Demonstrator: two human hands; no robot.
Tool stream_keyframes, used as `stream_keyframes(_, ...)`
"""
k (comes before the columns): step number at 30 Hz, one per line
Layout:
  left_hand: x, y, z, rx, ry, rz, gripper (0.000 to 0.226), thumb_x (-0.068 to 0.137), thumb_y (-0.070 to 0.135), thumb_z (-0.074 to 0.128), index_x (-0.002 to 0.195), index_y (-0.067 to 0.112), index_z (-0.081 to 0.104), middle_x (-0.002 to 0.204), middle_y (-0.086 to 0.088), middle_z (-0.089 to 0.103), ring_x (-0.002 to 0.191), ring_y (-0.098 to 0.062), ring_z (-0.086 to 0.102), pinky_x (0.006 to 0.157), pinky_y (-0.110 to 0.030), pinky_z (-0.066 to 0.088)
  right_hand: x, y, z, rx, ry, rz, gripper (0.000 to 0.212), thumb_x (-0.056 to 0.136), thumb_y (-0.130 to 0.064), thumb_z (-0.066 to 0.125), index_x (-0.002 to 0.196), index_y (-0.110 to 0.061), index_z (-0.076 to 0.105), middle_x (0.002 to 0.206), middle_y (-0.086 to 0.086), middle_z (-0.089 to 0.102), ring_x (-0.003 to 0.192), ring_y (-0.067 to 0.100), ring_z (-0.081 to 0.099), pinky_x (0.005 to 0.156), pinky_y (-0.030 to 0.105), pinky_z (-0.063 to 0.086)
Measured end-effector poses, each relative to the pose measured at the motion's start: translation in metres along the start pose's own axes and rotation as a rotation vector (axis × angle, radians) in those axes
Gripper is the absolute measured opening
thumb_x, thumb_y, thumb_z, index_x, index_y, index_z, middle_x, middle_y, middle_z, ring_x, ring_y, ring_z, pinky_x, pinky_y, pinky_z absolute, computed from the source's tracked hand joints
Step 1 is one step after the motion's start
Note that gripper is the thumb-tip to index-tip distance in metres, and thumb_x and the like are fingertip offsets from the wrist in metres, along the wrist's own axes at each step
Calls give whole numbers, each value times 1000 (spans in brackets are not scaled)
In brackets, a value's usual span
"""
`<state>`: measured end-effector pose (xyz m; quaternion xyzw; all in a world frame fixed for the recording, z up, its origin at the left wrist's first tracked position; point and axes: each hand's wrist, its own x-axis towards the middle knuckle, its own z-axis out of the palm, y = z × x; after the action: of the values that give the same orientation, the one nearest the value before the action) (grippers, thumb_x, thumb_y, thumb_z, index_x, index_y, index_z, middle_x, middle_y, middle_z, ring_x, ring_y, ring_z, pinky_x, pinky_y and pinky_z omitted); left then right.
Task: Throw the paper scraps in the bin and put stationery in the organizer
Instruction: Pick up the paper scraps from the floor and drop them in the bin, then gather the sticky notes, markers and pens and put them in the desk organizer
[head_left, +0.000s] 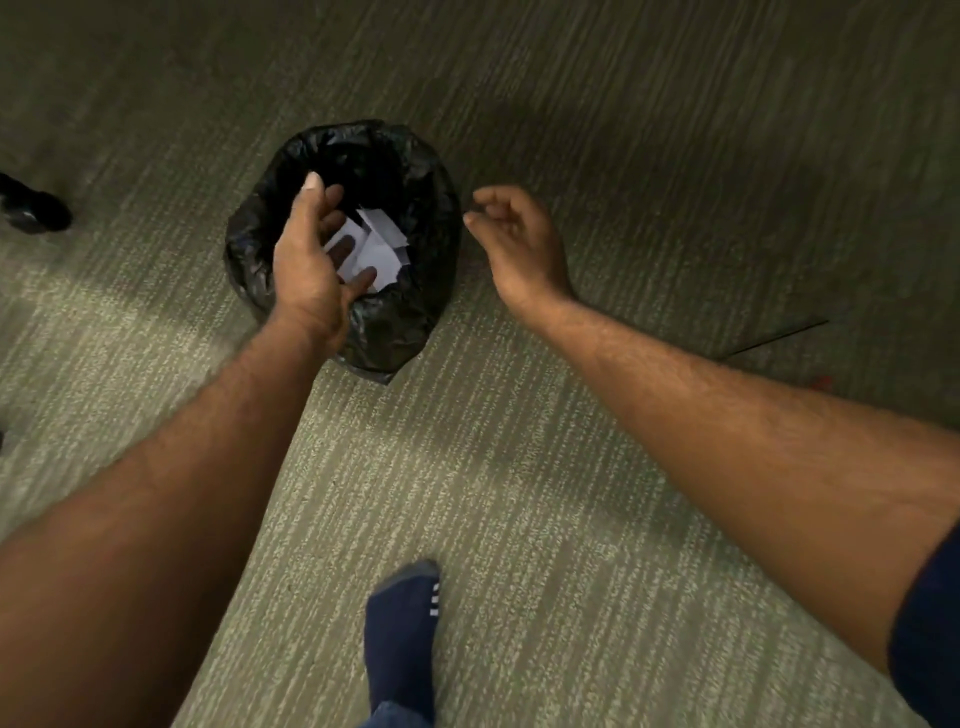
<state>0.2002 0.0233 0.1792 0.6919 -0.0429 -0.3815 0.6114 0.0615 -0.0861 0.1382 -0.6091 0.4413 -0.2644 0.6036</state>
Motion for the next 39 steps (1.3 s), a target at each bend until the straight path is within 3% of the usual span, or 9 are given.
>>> stream_keyframes(4, -23, -22, 43, 111, -130, 20, 28, 94, 40, 51, 117, 25, 59, 116, 5, 60, 118, -20, 55, 89, -38, 50, -21, 18, -43, 10, 27, 74, 19, 88, -24, 65, 105, -25, 60, 112, 2, 61, 98, 7, 59, 76, 14, 47)
stream_keyframes(8, -52, -54, 90, 166, -199, 10, 20, 86, 41, 59, 101, 28, 64, 93, 6, 58, 94, -13, 56, 73, -33, 50, -40, 39, -84, 18, 129, 60, 18, 82, -15, 68, 99, -15, 62, 94, 1, 63, 84, 6, 58, 77, 17, 47)
stream_keyframes(12, -73, -86, 132, 226, -233, -35, 28, 78, 46, 61, 97, 27, 64, 105, 3, 63, 99, -14, 58, 80, -34, 49, -64, 61, -136, -66, 158, 93, 22, 79, -14, 65, 101, -10, 62, 103, 10, 64, 90, 14, 58, 80, 22, 46)
stream_keyframes(18, -95, -141, 178, 517, -283, 102, 29, 90, 17, 64, 118, 8, 62, 91, 4, 63, 71, 0, 55, 68, -16, 45, -100, 114, -212, -205, 197, 162, 24, 77, -7, 70, 99, -12, 62, 100, 11, 62, 85, 14, 56, 79, 25, 46)
stream_keyframes(23, -116, -175, 201, 656, -352, 132, 21, 88, 22, 64, 107, 13, 67, 85, -1, 67, 73, -13, 63, 71, -27, 50, -138, 149, -269, -292, 179, 245, 25, 79, -6, 66, 100, -18, 61, 99, 10, 61, 87, 18, 60, 74, 23, 46)
stream_keyframes(26, -133, -189, 215, 706, -399, 139, 12, 90, 13, 61, 101, 11, 67, 86, -12, 68, 68, -21, 62, 65, -29, 50, -159, 162, -298, -351, 206, 248, 19, 79, -1, 62, 89, -17, 58, 79, -2, 54, 69, 0, 52, 60, 5, 35)
stream_keyframes(29, -142, -207, 225, 766, -439, 136, 10, 88, 18, 63, 97, 19, 67, 88, -12, 70, 73, -25, 66, 72, -38, 54, -174, 173, -319, -319, 258, 280, 17, 80, 5, 59, 86, -10, 59, 71, -7, 50, 62, -7, 51, 57, 3, 34)
stream_keyframes(34, -155, -238, 249, 837, -483, 109, 9, 87, 19, 64, 95, 23, 68, 88, -9, 71, 81, -30, 69, 80, -42, 55, -189, 199, -353, -351, 279, 342, 13, 80, 0, 59, 80, -13, 59, 66, -8, 49, 61, 5, 44, 57, 14, 35)
stream_keyframes(39, -165, -268, 279, 896, -537, 117, 8, 89, 20, 64, 95, 20, 69, 86, -4, 70, 83, -27, 69, 76, -34, 51, -195, 216, -385, -375, 329, 407, 10, 79, -3, 60, 83, -12, 64, 81, 1, 64, 76, 15, 58, 70, 29, 45)
